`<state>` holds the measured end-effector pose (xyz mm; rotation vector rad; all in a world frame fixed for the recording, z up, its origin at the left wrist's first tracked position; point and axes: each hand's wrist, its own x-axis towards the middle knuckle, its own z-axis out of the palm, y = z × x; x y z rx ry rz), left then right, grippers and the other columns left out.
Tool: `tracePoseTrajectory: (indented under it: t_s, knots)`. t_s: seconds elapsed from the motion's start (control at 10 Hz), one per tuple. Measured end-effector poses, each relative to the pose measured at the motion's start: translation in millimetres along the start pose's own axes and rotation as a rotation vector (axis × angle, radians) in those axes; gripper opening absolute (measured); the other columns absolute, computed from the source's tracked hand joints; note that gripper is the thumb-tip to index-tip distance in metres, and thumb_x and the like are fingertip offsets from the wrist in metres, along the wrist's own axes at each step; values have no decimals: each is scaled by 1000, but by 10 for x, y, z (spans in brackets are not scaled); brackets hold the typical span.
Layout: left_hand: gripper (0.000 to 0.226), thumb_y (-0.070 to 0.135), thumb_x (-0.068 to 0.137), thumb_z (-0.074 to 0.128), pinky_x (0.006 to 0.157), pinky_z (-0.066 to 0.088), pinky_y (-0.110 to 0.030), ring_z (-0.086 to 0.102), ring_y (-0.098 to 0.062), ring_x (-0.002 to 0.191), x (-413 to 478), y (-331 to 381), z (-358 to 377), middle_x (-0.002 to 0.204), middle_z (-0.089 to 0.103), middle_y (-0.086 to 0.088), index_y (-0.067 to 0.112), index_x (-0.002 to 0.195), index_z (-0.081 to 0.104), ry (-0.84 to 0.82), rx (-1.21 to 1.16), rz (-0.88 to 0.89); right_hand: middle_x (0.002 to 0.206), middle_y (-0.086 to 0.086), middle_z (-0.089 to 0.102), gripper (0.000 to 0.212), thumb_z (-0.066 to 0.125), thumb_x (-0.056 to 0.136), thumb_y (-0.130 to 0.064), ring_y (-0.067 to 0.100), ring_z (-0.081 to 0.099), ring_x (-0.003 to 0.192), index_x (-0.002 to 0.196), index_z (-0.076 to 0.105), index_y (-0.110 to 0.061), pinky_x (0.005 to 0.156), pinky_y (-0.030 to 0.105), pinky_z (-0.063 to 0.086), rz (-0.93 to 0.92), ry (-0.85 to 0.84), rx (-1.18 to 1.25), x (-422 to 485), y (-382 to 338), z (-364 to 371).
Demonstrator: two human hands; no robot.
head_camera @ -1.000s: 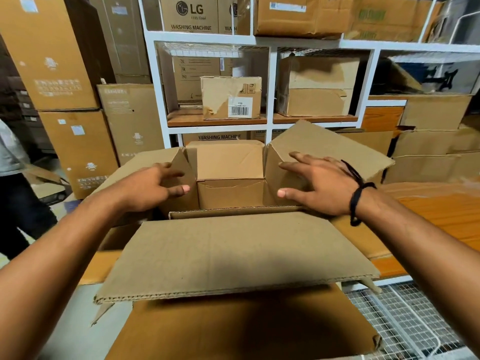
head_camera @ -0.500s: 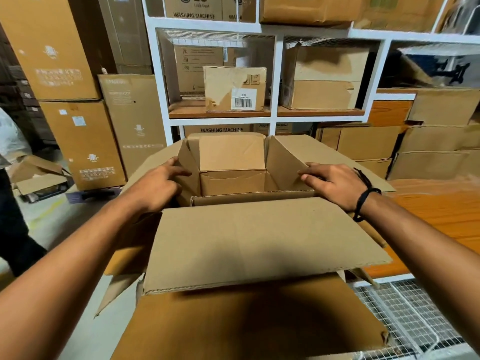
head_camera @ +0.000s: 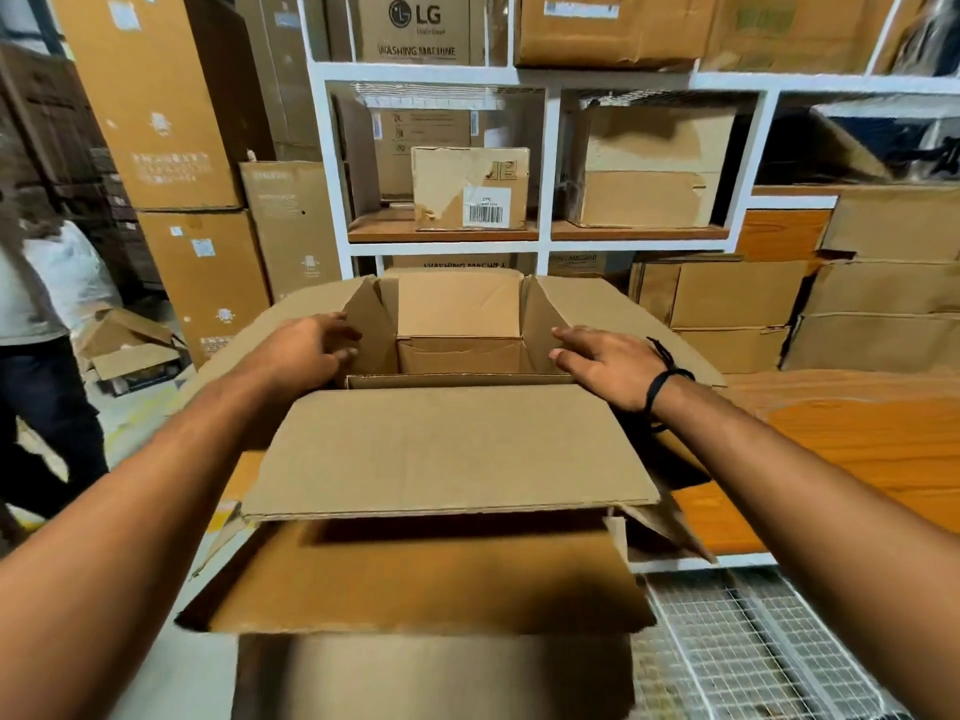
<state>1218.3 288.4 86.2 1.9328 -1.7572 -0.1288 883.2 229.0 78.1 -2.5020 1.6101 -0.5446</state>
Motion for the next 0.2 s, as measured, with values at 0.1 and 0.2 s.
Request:
tracePoseTrajectory:
  t_s: [0.1, 0.2]
  knots:
    - [32, 31, 93, 57, 96, 41, -29, 55, -19, 116, -141, 201, -64, 131, 59, 0, 23, 124, 62, 27, -11, -1, 148, 3, 42, 54, 37, 97, -54, 25, 39, 134, 145, 38, -31, 104, 34, 32, -82, 53, -35, -45, -20, -169]
    - [35, 35, 95, 53, 89, 37, -27, 53, -21, 117, -346, 497, -93, 128, 60, 0, 23, 127, 60, 42, -6, 64, 150, 2, 39, 52, 42, 98, -47, 23, 37, 137, 144, 41, -25, 106, 30, 29, -157, 152, 29, -183, -44, -384]
